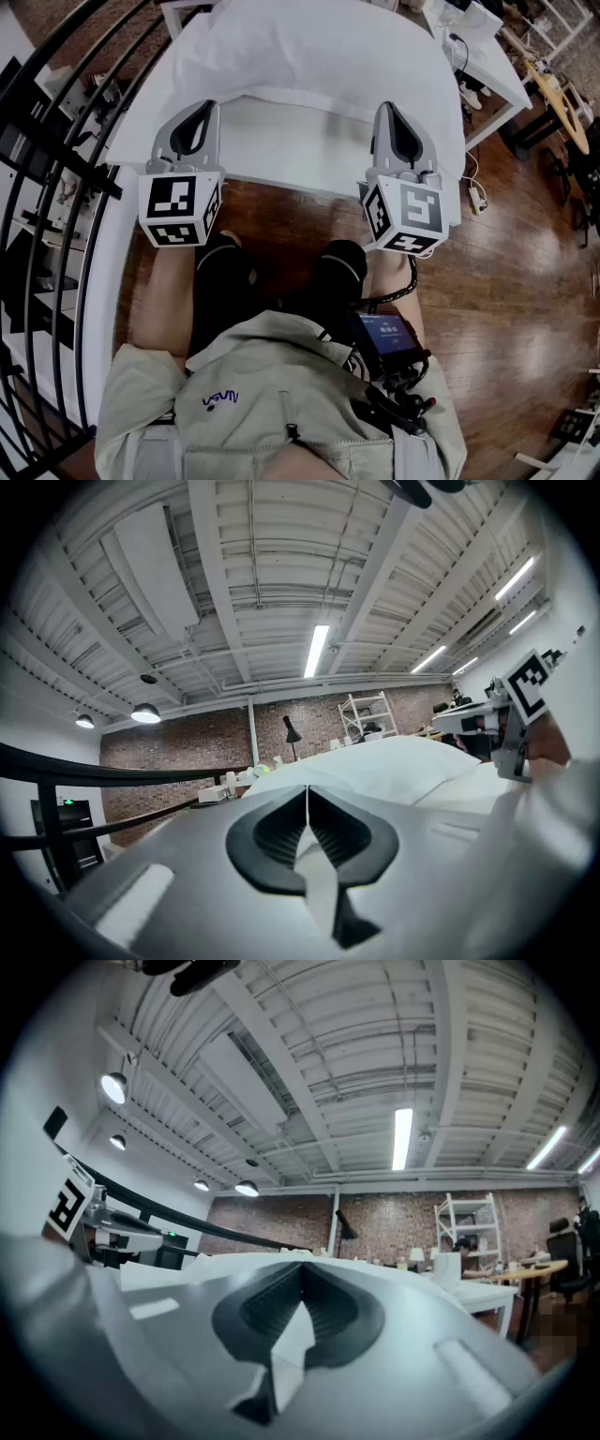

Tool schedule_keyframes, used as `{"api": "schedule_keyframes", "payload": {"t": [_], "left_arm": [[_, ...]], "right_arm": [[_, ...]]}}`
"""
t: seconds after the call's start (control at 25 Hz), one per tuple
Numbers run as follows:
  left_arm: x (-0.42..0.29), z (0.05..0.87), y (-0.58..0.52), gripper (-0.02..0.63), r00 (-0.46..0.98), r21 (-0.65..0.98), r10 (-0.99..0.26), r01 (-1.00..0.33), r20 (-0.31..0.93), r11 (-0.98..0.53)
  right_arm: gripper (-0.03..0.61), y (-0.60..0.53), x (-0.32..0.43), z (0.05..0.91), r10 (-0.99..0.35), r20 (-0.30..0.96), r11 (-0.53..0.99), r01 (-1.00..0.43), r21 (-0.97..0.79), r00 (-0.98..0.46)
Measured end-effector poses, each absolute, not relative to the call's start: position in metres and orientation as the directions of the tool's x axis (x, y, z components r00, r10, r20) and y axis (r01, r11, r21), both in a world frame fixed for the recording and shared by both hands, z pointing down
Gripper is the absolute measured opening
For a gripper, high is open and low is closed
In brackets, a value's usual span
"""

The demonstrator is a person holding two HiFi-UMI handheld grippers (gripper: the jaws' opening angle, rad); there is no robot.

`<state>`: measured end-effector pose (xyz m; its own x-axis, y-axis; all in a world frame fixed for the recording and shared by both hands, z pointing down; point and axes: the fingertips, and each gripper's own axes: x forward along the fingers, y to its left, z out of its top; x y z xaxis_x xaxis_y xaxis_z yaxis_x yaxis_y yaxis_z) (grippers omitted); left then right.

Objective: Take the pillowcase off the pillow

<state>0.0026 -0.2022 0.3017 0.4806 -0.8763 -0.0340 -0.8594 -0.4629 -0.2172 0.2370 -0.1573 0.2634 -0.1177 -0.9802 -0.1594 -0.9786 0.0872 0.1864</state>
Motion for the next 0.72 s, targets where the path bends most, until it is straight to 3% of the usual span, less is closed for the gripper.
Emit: {"api": "schedule_keyframes", "payload": {"t": [0.28, 0.48, 0.64, 0.72], "left_arm": [[-0.011, 0.272, -0.270, 0.008, 0.505, -0.263, -0.863, -0.836, -0.025, -0.482], [-0.026, 0.257, -0.318, 0.044, 0.510, -0.253, -0.860, -0.836, -0.032, -0.487], [-0.043, 0.259, -0.354, 0.049, 0.517, -0.224, -0.856, -0.835, -0.007, -0.502], [-0.058, 0.266, -0.377, 0.049, 0.503, -0.204, -0.864, -0.844, 0.023, -0.497]], "right_arm": [[0.003, -0.219, 0.187, 0.240, -0.967, -0.166, 0.152, -0.960, 0.234, -0.193], [0.005, -0.260, 0.164, 0.224, -0.962, -0.167, 0.168, -0.952, 0.257, -0.215], [0.033, -0.297, 0.140, 0.217, -0.962, -0.163, 0.174, -0.951, 0.257, -0.220], [0.082, -0.318, 0.118, 0.221, -0.959, -0.122, 0.217, -0.942, 0.258, -0.254]]}}
